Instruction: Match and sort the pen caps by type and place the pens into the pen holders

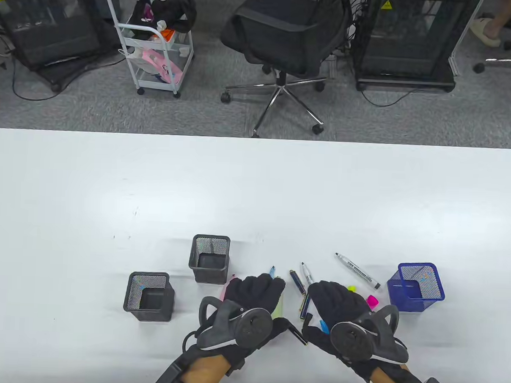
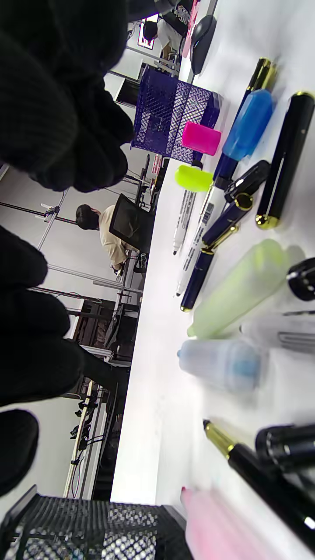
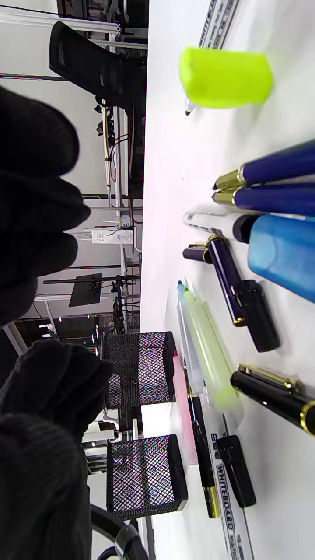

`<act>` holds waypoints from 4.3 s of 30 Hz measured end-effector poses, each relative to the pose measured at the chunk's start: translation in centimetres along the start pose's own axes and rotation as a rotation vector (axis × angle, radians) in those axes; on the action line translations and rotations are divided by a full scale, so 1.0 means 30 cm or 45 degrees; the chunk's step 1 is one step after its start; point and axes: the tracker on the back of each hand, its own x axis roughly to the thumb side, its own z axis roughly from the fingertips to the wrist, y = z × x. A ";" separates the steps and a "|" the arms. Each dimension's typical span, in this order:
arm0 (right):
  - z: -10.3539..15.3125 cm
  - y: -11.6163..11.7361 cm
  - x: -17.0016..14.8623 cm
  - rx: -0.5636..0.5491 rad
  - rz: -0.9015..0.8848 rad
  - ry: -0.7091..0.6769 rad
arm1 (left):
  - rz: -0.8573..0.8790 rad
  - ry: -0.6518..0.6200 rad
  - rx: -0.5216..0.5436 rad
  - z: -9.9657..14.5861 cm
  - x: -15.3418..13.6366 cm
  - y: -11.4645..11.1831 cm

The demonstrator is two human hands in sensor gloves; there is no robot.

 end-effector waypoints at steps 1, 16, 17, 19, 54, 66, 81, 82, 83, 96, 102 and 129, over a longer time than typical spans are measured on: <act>0.000 0.001 0.001 0.005 0.001 0.002 | -0.005 -0.001 -0.001 0.000 0.002 -0.001; -0.001 -0.009 0.002 0.005 0.016 0.044 | -0.025 -0.023 0.026 0.005 0.004 0.002; -0.001 -0.007 0.001 0.005 0.016 0.044 | -0.028 -0.024 0.031 0.008 0.005 0.006; -0.001 -0.007 0.002 0.005 0.018 0.048 | -0.024 -0.021 0.037 0.014 0.006 0.011; -0.011 0.113 -0.117 0.420 0.159 0.679 | 0.054 0.059 0.049 0.082 -0.044 0.048; -0.016 0.141 -0.118 0.466 0.219 0.680 | 0.051 0.057 0.030 0.081 -0.040 0.051; -0.021 0.125 -0.110 0.461 0.256 0.628 | 0.066 0.069 0.041 0.080 -0.036 0.059; -0.021 0.114 -0.109 0.440 0.238 0.625 | 0.081 0.073 0.050 0.080 -0.037 0.062; -0.019 0.082 -0.105 0.386 0.189 0.611 | 0.120 0.082 0.062 0.079 -0.039 0.066; -0.015 -0.097 0.122 -0.199 -0.493 0.001 | 1.417 0.209 0.001 0.073 -0.102 0.023; -0.022 -0.077 0.172 -0.224 -0.475 -0.060 | 1.572 0.241 0.037 0.081 -0.134 0.001; -0.310 0.144 0.061 0.457 0.218 0.869 | 0.712 0.383 0.241 0.141 -0.158 0.150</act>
